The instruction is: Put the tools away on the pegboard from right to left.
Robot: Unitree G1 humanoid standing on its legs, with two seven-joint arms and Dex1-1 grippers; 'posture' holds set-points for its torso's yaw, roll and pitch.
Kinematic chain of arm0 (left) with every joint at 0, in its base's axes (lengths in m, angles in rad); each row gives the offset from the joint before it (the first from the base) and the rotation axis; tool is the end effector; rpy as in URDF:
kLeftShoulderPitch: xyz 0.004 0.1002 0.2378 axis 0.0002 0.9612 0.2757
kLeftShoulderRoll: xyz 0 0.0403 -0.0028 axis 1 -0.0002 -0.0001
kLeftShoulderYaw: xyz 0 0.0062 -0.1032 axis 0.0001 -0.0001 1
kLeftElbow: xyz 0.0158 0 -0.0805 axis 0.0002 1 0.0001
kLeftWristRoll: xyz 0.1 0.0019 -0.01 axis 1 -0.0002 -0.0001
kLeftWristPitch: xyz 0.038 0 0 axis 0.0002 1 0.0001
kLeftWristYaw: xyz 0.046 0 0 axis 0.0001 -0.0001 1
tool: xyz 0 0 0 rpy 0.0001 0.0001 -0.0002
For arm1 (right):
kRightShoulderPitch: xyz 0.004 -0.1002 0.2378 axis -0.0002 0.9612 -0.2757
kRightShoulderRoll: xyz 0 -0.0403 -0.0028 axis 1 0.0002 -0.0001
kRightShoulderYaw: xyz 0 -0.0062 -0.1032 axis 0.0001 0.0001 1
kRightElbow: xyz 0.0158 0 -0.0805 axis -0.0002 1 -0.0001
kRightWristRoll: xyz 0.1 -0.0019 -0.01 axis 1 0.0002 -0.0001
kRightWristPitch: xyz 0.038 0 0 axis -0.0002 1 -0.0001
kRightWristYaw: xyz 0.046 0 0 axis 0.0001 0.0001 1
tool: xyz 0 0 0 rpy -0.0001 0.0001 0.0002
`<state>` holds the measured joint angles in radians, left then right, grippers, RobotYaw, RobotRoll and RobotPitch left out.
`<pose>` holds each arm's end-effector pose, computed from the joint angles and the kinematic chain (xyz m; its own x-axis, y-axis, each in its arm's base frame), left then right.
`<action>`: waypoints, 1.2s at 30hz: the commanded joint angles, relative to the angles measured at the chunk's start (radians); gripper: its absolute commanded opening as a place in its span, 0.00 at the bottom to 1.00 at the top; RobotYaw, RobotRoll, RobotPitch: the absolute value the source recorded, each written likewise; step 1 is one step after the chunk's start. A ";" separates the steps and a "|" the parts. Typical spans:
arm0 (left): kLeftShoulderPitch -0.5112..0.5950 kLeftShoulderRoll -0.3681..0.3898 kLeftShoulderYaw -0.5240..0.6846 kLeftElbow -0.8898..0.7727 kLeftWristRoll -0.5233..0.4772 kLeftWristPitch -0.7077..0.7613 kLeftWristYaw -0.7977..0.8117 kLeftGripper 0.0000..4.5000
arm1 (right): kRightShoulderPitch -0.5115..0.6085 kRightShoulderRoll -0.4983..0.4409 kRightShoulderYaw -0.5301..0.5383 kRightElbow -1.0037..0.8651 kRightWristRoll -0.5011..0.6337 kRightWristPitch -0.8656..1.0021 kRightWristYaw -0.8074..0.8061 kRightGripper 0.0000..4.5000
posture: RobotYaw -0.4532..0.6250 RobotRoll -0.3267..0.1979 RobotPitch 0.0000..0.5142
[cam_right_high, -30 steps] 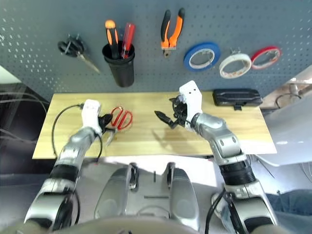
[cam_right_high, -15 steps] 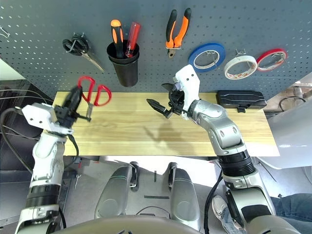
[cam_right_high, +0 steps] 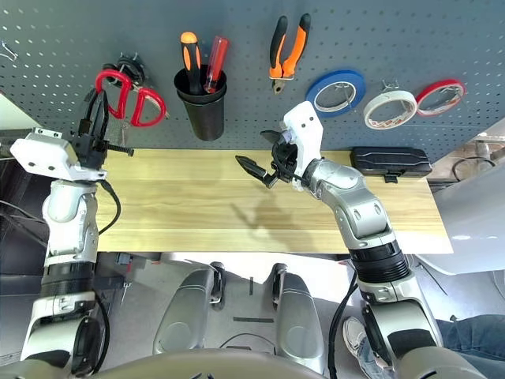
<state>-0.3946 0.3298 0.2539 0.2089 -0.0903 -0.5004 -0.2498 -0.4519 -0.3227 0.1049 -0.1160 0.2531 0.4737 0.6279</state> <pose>0.2598 0.2391 0.1410 0.7652 -0.1571 0.6244 -0.0444 0.9546 0.2946 0.2706 -0.1556 0.1484 0.6680 0.7419 -0.0574 -0.7415 0.6572 -0.1353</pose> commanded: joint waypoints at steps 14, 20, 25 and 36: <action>-0.023 0.004 -0.066 0.167 0.005 0.059 -0.028 0.22 | 0.007 0.032 -0.041 0.029 -0.003 -0.201 -0.012 1.00 | 0.45 0.62 0.46; 0.057 -0.011 -0.101 0.183 -0.003 0.183 -0.063 0.72 | 0.092 -0.005 -0.023 0.118 -0.070 -0.110 -0.069 1.00 | 0.45 0.62 0.46; 0.080 -0.017 -0.118 0.217 0.016 0.275 -0.056 0.99 | 0.114 0.020 -0.091 0.213 -0.080 -0.052 -0.183 1.00 | 0.46 0.62 0.46; 0.063 -0.006 -0.104 0.389 0.089 0.358 0.128 0.99 | 0.081 -0.022 -0.312 0.514 -0.070 -0.103 -0.366 1.00 | 0.42 0.62 0.47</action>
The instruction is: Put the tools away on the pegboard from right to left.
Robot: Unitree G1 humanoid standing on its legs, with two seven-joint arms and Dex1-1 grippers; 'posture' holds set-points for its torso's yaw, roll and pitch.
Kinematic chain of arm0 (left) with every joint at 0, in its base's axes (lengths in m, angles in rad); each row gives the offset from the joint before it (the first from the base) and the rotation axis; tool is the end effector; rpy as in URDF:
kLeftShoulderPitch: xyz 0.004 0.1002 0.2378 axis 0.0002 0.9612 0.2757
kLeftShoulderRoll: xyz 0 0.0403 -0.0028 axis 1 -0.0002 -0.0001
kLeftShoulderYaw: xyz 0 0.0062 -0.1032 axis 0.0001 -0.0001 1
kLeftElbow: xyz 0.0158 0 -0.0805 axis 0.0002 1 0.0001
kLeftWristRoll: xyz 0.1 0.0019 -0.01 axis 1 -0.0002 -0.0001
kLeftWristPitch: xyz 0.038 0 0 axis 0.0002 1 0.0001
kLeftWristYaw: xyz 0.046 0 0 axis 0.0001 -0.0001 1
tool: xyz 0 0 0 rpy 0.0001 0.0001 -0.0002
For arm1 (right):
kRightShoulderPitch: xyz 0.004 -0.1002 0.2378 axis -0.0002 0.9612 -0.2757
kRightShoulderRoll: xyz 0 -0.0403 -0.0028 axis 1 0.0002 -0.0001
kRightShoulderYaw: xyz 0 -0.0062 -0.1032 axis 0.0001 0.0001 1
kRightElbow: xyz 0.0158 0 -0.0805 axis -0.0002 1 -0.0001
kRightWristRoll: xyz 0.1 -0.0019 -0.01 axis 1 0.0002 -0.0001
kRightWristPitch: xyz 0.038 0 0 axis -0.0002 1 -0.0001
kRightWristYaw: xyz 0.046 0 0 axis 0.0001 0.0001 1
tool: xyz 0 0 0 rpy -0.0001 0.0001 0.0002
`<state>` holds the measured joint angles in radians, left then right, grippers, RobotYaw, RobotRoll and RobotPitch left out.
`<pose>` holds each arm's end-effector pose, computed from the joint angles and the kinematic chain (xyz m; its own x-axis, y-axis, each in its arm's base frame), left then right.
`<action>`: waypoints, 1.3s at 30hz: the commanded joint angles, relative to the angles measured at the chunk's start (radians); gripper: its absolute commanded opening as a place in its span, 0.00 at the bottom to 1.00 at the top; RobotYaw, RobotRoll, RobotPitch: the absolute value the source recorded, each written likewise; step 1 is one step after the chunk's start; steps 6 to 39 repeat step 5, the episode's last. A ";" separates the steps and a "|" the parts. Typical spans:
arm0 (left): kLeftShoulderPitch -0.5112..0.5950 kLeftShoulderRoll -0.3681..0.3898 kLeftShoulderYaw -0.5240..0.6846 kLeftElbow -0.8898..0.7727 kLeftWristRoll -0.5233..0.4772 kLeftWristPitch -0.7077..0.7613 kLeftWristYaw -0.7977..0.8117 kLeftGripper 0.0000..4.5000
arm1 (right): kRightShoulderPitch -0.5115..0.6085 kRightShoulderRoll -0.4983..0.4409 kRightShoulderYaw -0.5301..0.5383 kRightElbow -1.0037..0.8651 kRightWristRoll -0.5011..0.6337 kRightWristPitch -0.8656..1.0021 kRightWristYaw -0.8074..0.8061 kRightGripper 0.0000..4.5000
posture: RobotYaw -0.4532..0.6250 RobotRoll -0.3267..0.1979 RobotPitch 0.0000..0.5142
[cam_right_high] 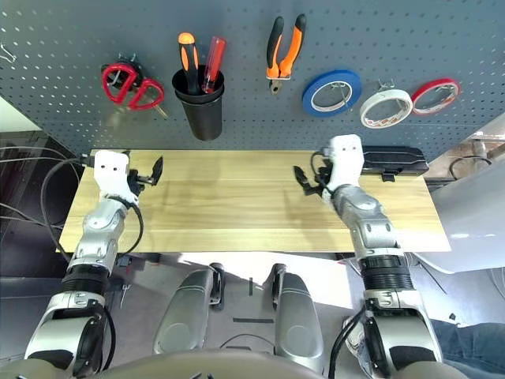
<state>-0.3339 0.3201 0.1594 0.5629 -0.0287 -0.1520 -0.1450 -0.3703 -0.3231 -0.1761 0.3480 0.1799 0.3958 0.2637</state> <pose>0.2588 0.2437 0.0446 0.9974 0.0397 -0.0595 -0.0253 0.9740 0.2250 0.2682 -0.2379 0.0682 0.9427 0.0775 -0.3245 -0.0775 0.9969 0.0129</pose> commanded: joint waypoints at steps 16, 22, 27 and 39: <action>-0.014 0.004 -0.010 0.101 0.046 0.006 0.068 0.99 | 0.013 -0.062 -0.039 0.088 -0.004 -0.065 0.025 1.00 | 0.40 0.62 0.45; -0.014 0.004 -0.010 0.101 0.046 0.006 0.068 0.99 | 0.013 -0.062 -0.039 0.088 -0.004 -0.065 0.025 1.00 | 0.40 0.62 0.45; -0.014 0.004 -0.010 0.101 0.046 0.006 0.068 0.99 | 0.013 -0.062 -0.039 0.088 -0.004 -0.065 0.025 1.00 | 0.40 0.62 0.45; -0.014 0.004 -0.010 0.101 0.046 0.006 0.068 0.99 | 0.013 -0.062 -0.039 0.088 -0.004 -0.065 0.025 1.00 | 0.40 0.62 0.45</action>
